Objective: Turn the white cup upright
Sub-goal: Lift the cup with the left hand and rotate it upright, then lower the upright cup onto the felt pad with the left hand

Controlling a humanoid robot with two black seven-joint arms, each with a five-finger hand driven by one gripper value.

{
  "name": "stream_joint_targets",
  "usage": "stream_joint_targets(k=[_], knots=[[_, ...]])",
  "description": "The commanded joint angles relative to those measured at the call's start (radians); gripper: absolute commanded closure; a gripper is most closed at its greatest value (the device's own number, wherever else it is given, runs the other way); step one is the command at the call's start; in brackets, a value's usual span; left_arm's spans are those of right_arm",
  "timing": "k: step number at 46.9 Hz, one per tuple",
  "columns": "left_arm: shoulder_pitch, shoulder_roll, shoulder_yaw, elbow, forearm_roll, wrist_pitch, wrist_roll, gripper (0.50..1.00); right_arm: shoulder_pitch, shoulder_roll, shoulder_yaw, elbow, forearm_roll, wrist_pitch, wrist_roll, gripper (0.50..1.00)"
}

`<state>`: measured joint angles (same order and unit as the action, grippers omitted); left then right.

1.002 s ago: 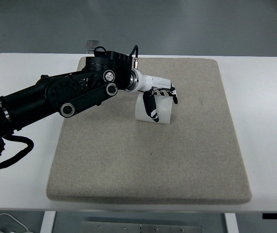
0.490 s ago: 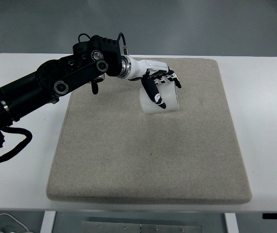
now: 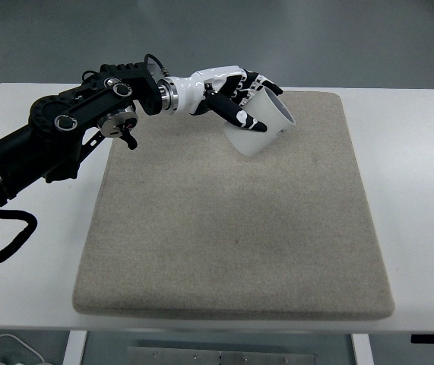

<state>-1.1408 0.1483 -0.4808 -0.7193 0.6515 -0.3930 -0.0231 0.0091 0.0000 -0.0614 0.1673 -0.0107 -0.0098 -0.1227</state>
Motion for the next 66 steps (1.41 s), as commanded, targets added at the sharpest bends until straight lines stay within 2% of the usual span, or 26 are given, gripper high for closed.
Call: stream_joint_targets(k=[1, 5, 10, 18, 45, 66], knots=[[0.030, 0.002, -0.031, 0.000, -0.016, 0.025, -0.034, 1.000, 0.000, 0.000, 0.000, 0.000, 0.000, 0.001, 0.000, 0.570], [0.067, 0.005, -0.087, -0.003, -0.027, 0.043, -0.052, 1.000, 0.000, 0.000, 0.000, 0.000, 0.000, 0.001, 0.000, 0.570], [0.114, 0.000, -0.147, -0.012, -0.027, 0.101, -0.069, 1.000, 0.000, 0.000, 0.000, 0.000, 0.000, 0.001, 0.000, 0.570], [0.159, -0.004, -0.176, -0.025, -0.035, 0.132, -0.161, 1.000, 0.000, 0.000, 0.000, 0.000, 0.000, 0.001, 0.000, 0.570], [0.260, -0.007, -0.168, -0.014, -0.058, 0.151, -0.588, 1.000, 0.000, 0.000, 0.000, 0.000, 0.000, 0.001, 0.000, 0.570], [0.306, -0.009, -0.153, -0.005, -0.046, 0.319, -0.588, 1.000, 0.000, 0.000, 0.000, 0.000, 0.000, 0.001, 0.000, 0.570]])
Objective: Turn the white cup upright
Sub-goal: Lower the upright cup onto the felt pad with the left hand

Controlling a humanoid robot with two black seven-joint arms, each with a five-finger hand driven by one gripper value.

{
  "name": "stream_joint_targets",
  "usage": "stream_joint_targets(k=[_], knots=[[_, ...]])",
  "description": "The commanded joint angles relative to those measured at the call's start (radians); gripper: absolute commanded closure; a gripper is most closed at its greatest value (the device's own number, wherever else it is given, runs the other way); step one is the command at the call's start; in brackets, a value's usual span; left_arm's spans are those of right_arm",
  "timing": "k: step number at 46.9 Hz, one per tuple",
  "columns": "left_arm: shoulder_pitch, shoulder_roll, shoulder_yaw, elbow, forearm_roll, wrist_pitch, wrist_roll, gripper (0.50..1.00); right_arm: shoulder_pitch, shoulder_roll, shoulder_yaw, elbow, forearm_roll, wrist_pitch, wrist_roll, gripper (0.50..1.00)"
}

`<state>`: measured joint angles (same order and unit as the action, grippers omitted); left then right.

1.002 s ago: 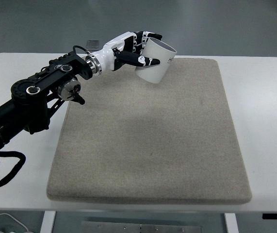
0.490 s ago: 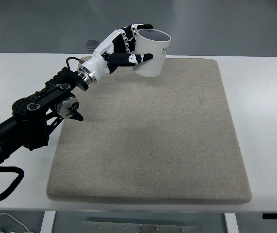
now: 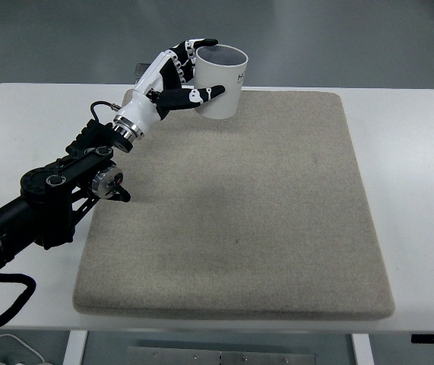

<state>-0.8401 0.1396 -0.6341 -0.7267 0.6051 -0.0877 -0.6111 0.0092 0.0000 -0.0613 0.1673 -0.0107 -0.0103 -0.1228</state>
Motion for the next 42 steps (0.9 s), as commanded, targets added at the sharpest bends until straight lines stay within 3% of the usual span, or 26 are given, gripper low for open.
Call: stream_joint_targets(k=[1, 26, 42], knots=[[0.009, 0.000, 0.001, 0.003, 0.002, 0.016, 0.000, 1.000, 0.000, 0.000, 0.000, 0.000, 0.000, 0.001, 0.000, 0.570], [0.076, 0.000, 0.028, -0.010, 0.074, 0.060, 0.000, 1.000, 0.000, 0.000, 0.000, 0.000, 0.000, 0.001, 0.000, 0.570], [0.134, 0.002, 0.027, -0.083, 0.171, 0.141, 0.000, 1.000, 0.000, 0.000, 0.000, 0.000, 0.000, 0.001, 0.000, 0.570]])
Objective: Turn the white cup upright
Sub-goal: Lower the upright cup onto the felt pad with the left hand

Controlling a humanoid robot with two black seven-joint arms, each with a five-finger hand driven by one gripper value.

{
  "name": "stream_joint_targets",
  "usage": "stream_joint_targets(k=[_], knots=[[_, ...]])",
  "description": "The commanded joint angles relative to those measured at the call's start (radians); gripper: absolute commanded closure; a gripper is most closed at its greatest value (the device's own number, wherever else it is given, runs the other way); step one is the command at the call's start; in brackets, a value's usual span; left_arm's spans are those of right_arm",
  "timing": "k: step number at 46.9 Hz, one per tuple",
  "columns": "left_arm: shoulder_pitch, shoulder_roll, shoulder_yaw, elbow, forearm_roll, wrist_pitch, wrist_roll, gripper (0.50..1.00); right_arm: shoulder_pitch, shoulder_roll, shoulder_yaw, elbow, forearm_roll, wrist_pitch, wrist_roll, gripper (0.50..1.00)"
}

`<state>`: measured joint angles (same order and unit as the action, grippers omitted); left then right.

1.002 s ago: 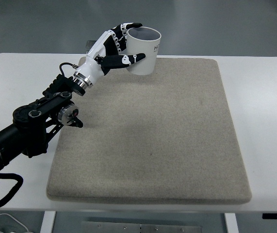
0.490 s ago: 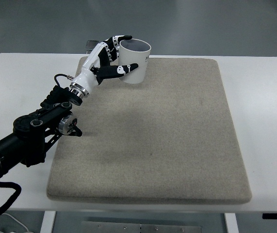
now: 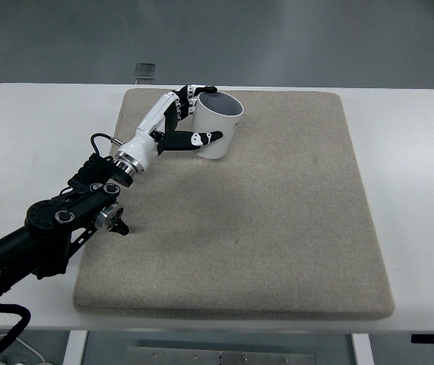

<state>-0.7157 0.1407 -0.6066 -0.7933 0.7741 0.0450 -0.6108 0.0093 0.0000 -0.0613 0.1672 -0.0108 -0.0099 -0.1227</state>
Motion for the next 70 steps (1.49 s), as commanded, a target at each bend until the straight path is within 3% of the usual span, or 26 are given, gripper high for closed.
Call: stream_joint_targets(k=[1, 63, 65, 70], knots=[[0.013, 0.000, 0.001, -0.018, 0.002, 0.012, 0.000, 1.000, 0.000, 0.000, 0.000, 0.000, 0.000, 0.001, 0.000, 0.570], [0.012, -0.039, 0.002, 0.080, 0.056, 0.055, 0.000, 1.000, 0.000, 0.000, 0.003, 0.000, 0.000, 0.001, 0.000, 0.570], [0.012, -0.041, 0.001, 0.078, 0.056, 0.056, 0.000, 0.975, 0.000, 0.000, 0.003, 0.000, 0.000, 0.001, 0.000, 0.570], [0.012, -0.042, -0.005, 0.078, 0.053, 0.065, 0.000, 0.842, 0.000, 0.000, 0.003, 0.002, 0.000, 0.002, 0.000, 0.570]])
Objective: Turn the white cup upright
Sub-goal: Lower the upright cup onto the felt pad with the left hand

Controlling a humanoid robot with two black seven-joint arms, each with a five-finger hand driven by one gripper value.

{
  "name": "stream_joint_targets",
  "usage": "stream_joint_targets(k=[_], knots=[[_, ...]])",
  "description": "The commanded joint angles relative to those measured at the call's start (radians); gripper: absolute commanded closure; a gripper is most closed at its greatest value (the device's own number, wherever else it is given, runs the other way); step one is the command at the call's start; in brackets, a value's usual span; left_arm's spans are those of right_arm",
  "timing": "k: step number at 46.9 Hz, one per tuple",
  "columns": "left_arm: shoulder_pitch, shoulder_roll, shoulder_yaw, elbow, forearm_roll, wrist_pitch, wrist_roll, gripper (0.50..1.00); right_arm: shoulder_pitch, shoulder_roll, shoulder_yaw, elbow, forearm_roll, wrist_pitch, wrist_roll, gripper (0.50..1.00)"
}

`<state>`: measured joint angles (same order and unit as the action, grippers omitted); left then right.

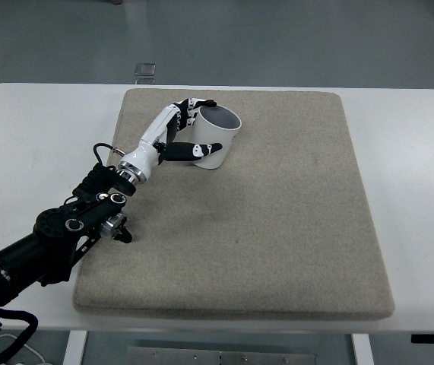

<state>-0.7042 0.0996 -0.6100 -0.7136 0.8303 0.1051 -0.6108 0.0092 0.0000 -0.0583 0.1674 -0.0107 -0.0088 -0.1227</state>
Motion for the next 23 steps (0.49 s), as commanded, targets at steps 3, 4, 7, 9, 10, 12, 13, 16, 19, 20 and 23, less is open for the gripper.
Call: stream_joint_targets(k=[3, 4, 7, 9, 10, 12, 13, 16, 19, 20, 23], knots=[[0.000, -0.005, -0.007, -0.001, -0.008, 0.011, 0.000, 0.789, 0.000, 0.000, 0.000, 0.000, 0.000, 0.000, 0.000, 0.570], [0.000, -0.005, -0.007, -0.001, -0.010, 0.016, 0.000, 0.774, 0.000, 0.000, 0.000, 0.000, 0.000, 0.000, 0.000, 0.570], [0.000, -0.006, -0.007, -0.003, -0.013, 0.021, 0.000, 0.637, 0.000, 0.000, 0.000, 0.000, 0.000, 0.000, 0.000, 0.570], [0.000, -0.011, -0.007, -0.003, -0.013, 0.021, 0.000, 0.628, 0.000, 0.000, 0.000, 0.000, 0.000, 0.000, 0.000, 0.570], [0.000, -0.012, -0.007, -0.001, -0.013, 0.021, 0.000, 0.622, 0.000, 0.000, 0.000, 0.000, 0.000, 0.000, 0.000, 0.570], [0.000, -0.014, -0.008, -0.001, -0.013, 0.022, 0.000, 0.613, 0.000, 0.000, 0.000, 0.000, 0.000, 0.000, 0.000, 0.570], [0.000, -0.017, -0.008, -0.003, -0.013, 0.022, 0.000, 0.604, 0.000, 0.000, 0.000, 0.001, 0.000, 0.000, 0.000, 0.570], [0.000, -0.020, -0.008, -0.003, -0.013, 0.022, 0.000, 0.566, 0.000, 0.000, 0.000, 0.000, 0.000, 0.000, 0.000, 0.570], [0.000, -0.020, -0.010, -0.003, -0.014, 0.022, 0.000, 0.538, 0.000, 0.000, 0.000, 0.000, 0.000, 0.000, 0.000, 0.570], [0.000, -0.020, -0.010, -0.003, -0.014, 0.022, 0.000, 0.536, 0.000, 0.000, 0.000, 0.000, 0.000, 0.000, 0.000, 0.570], [0.000, -0.028, -0.010, -0.003, -0.014, 0.021, 0.000, 0.531, 0.000, 0.000, -0.001, 0.000, 0.000, 0.000, 0.000, 0.570]])
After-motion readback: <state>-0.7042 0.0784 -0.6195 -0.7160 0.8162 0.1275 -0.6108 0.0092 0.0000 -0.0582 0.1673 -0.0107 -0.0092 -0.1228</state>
